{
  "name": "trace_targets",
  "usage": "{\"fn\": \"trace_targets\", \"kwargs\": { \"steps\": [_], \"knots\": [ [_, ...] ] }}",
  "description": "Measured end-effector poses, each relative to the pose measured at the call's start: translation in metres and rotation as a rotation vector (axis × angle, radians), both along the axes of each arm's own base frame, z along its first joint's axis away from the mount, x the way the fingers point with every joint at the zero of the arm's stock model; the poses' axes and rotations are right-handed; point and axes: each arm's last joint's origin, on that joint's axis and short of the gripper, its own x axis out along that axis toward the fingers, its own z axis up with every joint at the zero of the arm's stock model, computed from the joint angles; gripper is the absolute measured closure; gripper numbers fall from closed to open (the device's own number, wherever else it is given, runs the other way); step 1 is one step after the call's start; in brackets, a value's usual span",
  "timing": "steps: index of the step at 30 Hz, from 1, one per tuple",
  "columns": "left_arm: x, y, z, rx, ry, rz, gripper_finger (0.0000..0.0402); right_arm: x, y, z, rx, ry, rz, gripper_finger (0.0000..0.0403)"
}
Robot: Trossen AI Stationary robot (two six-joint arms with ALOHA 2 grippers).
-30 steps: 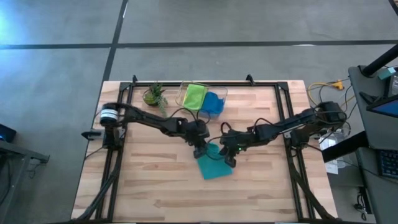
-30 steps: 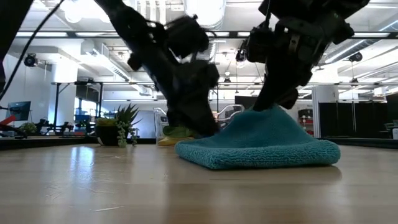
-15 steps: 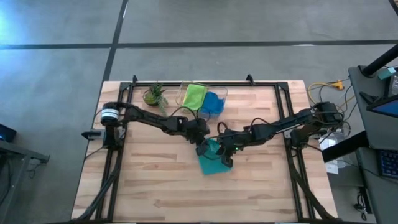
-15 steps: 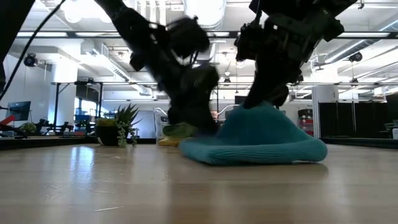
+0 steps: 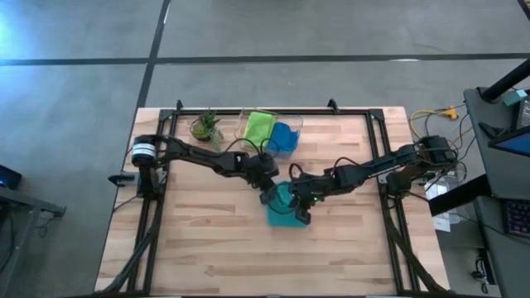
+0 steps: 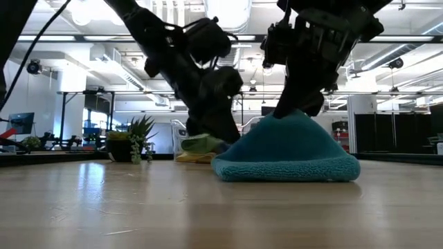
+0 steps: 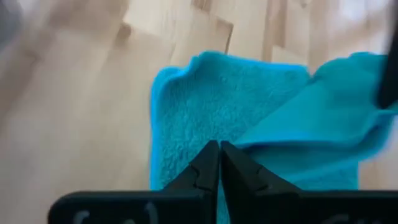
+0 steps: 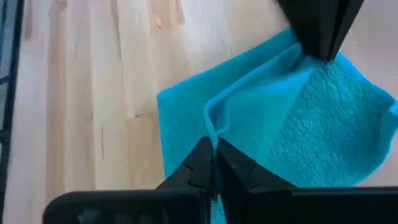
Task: Fold microfiber towels
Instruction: Fold the blue towel
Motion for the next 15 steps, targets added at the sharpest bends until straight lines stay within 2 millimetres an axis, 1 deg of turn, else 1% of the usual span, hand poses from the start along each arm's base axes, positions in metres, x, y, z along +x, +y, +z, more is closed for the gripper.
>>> {"fn": "trace_targets", "kwargs": {
  "steps": [5,9,13,15],
  "knots": [
    [-0.008,0.001,0.019,0.017,-0.008,-0.025,0.0402,-0.001,-0.001,-0.002,-0.021,0.008,-0.005,0.0394],
    [-0.015,0.002,0.027,0.023,0.012,-0.030,0.0402,0.000,-0.006,-0.001,-0.037,-0.004,-0.019,0.0394],
    [-0.012,0.005,0.032,0.031,-0.037,-0.020,0.0402,0.002,-0.007,0.001,-0.018,-0.027,-0.010,0.0394],
    [-0.007,0.007,0.028,0.034,-0.069,-0.016,0.0402,0.004,-0.004,0.003,0.017,-0.048,0.022,0.0394]
  ]
}}
